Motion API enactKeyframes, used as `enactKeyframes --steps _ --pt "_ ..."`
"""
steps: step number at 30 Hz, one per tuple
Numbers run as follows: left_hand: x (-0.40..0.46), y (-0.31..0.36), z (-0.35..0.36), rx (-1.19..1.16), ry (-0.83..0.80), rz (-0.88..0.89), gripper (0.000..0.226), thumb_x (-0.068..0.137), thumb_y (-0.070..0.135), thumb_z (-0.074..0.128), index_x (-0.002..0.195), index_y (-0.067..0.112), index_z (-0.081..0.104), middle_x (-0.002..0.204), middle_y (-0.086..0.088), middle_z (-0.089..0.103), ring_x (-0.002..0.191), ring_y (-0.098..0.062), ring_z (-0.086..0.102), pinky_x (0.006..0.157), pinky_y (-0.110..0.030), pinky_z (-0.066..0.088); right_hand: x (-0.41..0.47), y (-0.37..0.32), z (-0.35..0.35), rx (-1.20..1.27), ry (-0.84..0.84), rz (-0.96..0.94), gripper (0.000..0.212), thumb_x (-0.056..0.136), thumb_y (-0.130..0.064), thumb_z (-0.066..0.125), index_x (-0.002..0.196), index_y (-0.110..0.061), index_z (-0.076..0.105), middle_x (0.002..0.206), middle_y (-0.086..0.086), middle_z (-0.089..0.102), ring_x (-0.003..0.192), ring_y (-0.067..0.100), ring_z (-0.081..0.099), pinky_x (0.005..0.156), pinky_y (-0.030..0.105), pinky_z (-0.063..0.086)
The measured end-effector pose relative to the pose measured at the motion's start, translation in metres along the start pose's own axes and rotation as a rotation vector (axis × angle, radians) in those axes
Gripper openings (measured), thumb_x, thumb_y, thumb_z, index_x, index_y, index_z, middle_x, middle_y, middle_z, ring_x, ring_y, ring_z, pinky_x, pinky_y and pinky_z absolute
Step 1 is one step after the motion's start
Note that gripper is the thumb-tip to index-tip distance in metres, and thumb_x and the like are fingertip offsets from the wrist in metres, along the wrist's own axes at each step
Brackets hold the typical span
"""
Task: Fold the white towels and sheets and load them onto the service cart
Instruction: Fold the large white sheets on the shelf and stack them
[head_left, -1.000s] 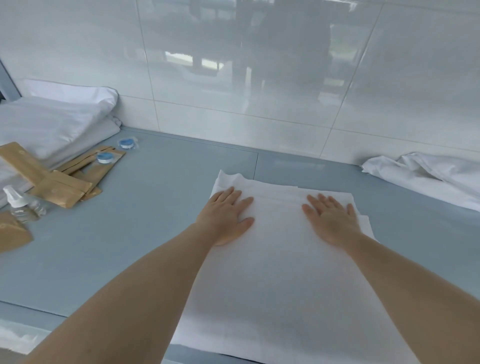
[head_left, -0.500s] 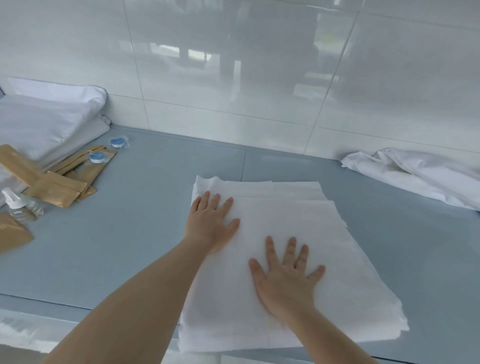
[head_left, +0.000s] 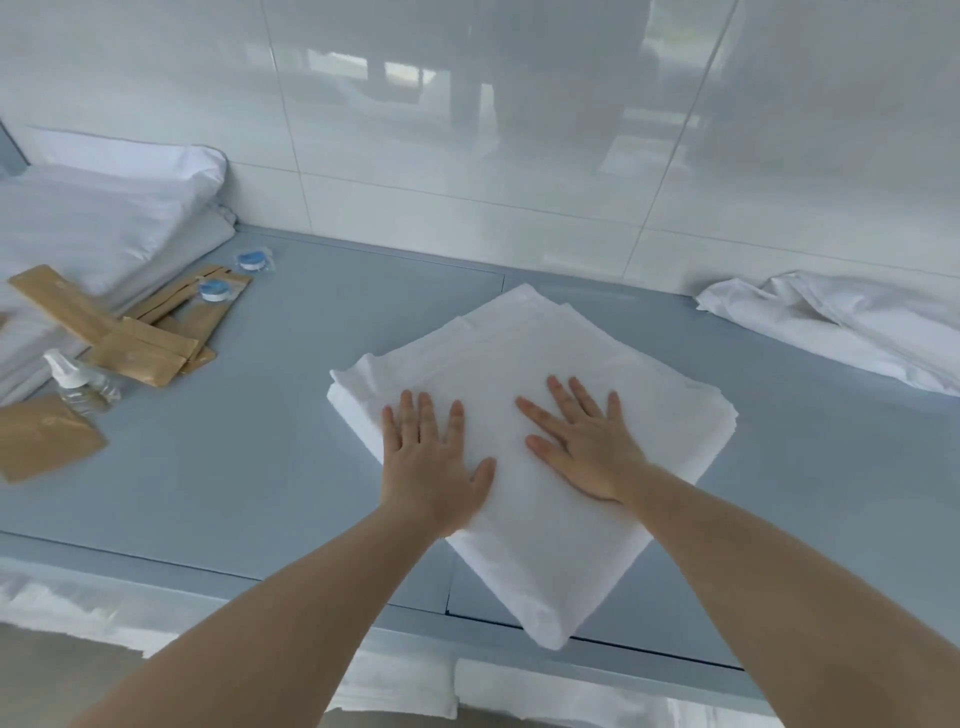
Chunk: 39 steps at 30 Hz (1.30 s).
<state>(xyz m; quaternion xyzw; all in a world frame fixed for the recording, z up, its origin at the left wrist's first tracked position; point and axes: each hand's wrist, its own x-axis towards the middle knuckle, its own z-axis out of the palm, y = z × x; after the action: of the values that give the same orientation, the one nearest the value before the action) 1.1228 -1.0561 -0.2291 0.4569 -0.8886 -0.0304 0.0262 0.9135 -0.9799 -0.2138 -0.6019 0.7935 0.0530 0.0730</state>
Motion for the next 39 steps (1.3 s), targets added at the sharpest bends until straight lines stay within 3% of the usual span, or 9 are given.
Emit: enactKeyframes --steps 10,14,16,18,22,28,31,34,39 --pt "-0.030 0.032 0.003 -0.035 0.041 -0.105 0.071 0.093 0.058 0.011 0.155 0.021 0.012 0.157 -0.028 0.004 0.144 -0.044 -0.007 0.115 -0.056 -0.010 -0.120 -0.058 0.006 0.208 -0.117 0.124 0.095 0.068 -0.091 0.001 0.150 -0.043 -0.004 0.155 -0.014 -0.018 0.146 0.015 -0.019 0.115 0.052 -0.013" --pt "-0.044 0.044 -0.005 -0.025 -0.027 0.014 0.086 0.085 0.072 0.000 0.154 0.021 0.010 0.157 -0.028 0.005 0.144 -0.047 -0.008 0.110 -0.060 -0.016 -0.180 -0.078 0.024 0.108 0.371 0.167 0.067 0.076 -0.031 0.078 0.135 -0.009 0.054 0.146 0.011 0.043 0.135 0.035 0.040 0.103 0.055 0.041" --pt "-0.054 0.042 -0.007 -0.016 -0.082 0.274 0.096 0.074 0.081 -0.010 0.154 0.029 0.004 0.160 -0.018 0.001 0.146 -0.042 -0.008 0.108 -0.060 -0.022 -0.188 -0.074 0.032 0.123 0.446 0.193 0.068 0.065 -0.015 0.086 0.127 -0.005 0.060 0.138 0.017 0.052 0.127 0.039 0.049 0.089 0.053 0.052" --pt "-0.062 0.037 -0.011 0.017 -0.089 0.548 0.094 0.075 0.085 -0.001 0.153 0.034 0.005 0.162 -0.010 0.005 0.147 -0.038 -0.001 0.112 -0.062 -0.014 -0.192 -0.070 0.036 0.201 0.454 0.242 0.071 0.063 -0.011 0.086 0.129 -0.005 0.059 0.140 0.018 0.050 0.127 0.041 0.048 0.080 0.049 0.057" --pt "-0.065 0.041 -0.018 0.049 0.105 0.818 0.067 0.079 0.054 0.059 0.131 0.011 0.059 0.134 -0.014 0.058 0.124 -0.038 0.053 0.101 -0.062 0.040 -0.187 -0.075 0.041 0.273 0.468 0.321 0.074 0.062 -0.006 0.086 0.130 -0.003 0.057 0.141 0.017 0.049 0.127 0.041 0.047 0.071 0.042 0.060" --pt "-0.057 0.051 -0.021 0.000 0.113 0.887 0.066 0.061 0.022 0.088 0.121 0.006 0.066 0.124 -0.013 0.065 0.114 -0.034 0.062 0.090 -0.050 0.053 -0.180 -0.070 0.030 0.245 0.397 0.345 0.072 0.074 -0.006 0.080 0.138 -0.002 0.048 0.147 0.021 0.039 0.132 0.041 0.041 0.066 0.039 0.060" --pt "-0.049 0.047 -0.025 -0.018 0.085 0.760 0.072 0.073 0.004 0.075 0.140 0.008 0.047 0.142 -0.017 0.049 0.130 -0.034 0.048 0.110 -0.044 0.037 -0.175 -0.062 0.015 0.209 0.271 0.320 0.067 0.100 -0.019 0.046 0.153 -0.011 0.007 0.160 0.013 -0.005 0.148 0.029 0.002 0.098 0.034 0.047" --pt "-0.033 0.039 -0.032 -0.062 0.047 0.633 0.066 0.094 0.006 0.043 0.153 0.018 0.016 0.160 -0.009 0.015 0.148 -0.025 0.015 0.119 -0.030 0.002 -0.172 -0.058 -0.002 0.140 0.254 0.255 0.073 0.097 -0.006 0.041 0.153 -0.016 -0.006 0.160 0.004 -0.016 0.148 0.030 -0.008 0.096 0.032 0.047" --pt "-0.036 0.036 -0.051 -0.161 0.210 0.698 0.068 0.076 -0.010 0.033 0.141 0.006 0.045 0.147 -0.019 0.040 0.130 -0.039 0.046 0.108 -0.038 0.035 -0.184 -0.042 -0.007 -0.117 0.438 0.061 0.077 0.065 0.014 0.041 0.139 -0.004 0.047 0.147 0.013 0.042 0.135 0.041 0.036 0.106 0.057 0.035"
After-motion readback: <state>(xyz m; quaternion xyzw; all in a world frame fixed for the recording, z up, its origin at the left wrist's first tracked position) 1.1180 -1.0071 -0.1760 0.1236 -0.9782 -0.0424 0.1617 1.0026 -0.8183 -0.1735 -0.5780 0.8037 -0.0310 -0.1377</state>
